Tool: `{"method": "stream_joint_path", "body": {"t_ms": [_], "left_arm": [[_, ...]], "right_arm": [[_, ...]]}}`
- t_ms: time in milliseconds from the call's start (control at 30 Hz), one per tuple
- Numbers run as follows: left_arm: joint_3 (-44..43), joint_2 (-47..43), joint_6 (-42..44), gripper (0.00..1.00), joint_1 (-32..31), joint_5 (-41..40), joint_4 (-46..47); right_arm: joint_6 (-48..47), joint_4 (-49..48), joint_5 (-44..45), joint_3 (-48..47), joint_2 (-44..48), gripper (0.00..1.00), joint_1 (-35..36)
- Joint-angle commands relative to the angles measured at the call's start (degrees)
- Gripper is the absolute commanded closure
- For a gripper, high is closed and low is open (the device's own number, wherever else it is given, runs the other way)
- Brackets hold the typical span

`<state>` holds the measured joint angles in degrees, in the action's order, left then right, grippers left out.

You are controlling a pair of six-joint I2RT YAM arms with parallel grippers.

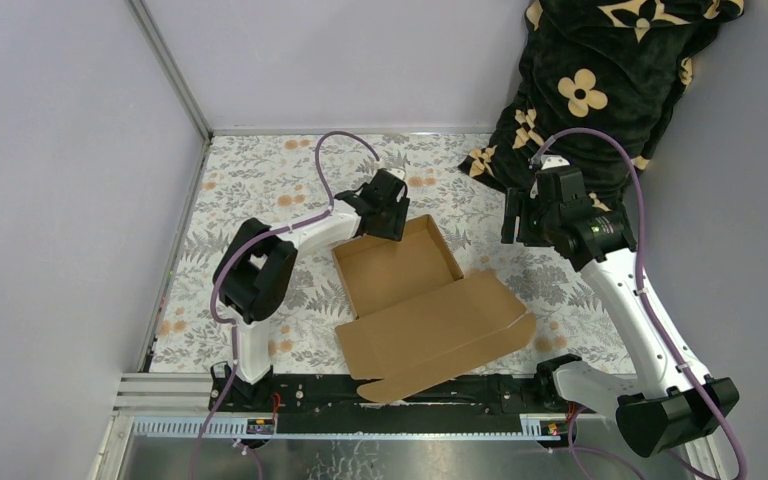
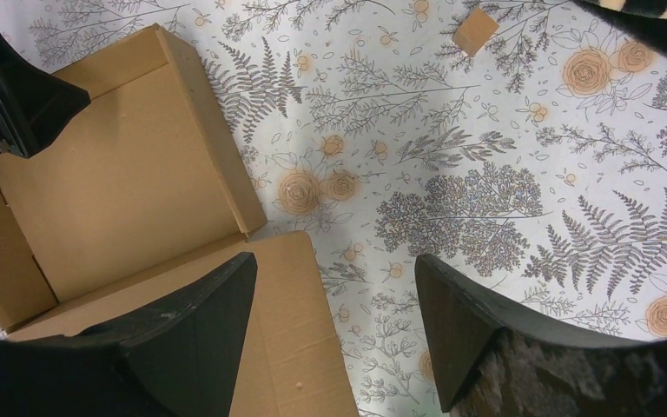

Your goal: Fold the paper box

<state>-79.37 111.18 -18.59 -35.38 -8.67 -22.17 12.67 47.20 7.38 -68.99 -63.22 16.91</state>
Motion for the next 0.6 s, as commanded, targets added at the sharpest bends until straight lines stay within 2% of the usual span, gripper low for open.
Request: {"method": "stream_joint_path", "body": {"t_ms": [0, 167, 300, 433, 567], "left_arm": [[0.7, -2.2, 0.6, 0.32, -0.2, 2.5, -0.1], [-0.6, 0.0, 1.5, 0.36, -0.2, 2.5, 0.0], [-2.4, 2.0, 1.5, 0.52, -0.1, 2.5, -0.8], [-2.0, 2.4, -0.3, 0.75, -0.1, 2.2, -0.8], [1.0, 0.8, -3.8, 0.82, 0.3, 1.0, 0.0]], "right_arm": [[-0.8, -2.1, -1.6, 0.0, 1.3, 0.26, -0.5], [-0.9, -2.2, -2.2, 0.4, 1.4, 0.26, -0.5], [-1.0, -2.1, -2.2, 0.7, 1.8, 0.26, -0.6], [-1.1, -1.7, -2.0, 0.1, 2.0, 0.27, -0.6], [-1.2, -1.3, -2.3, -0.9, 1.9, 0.27, -0.6]]}}
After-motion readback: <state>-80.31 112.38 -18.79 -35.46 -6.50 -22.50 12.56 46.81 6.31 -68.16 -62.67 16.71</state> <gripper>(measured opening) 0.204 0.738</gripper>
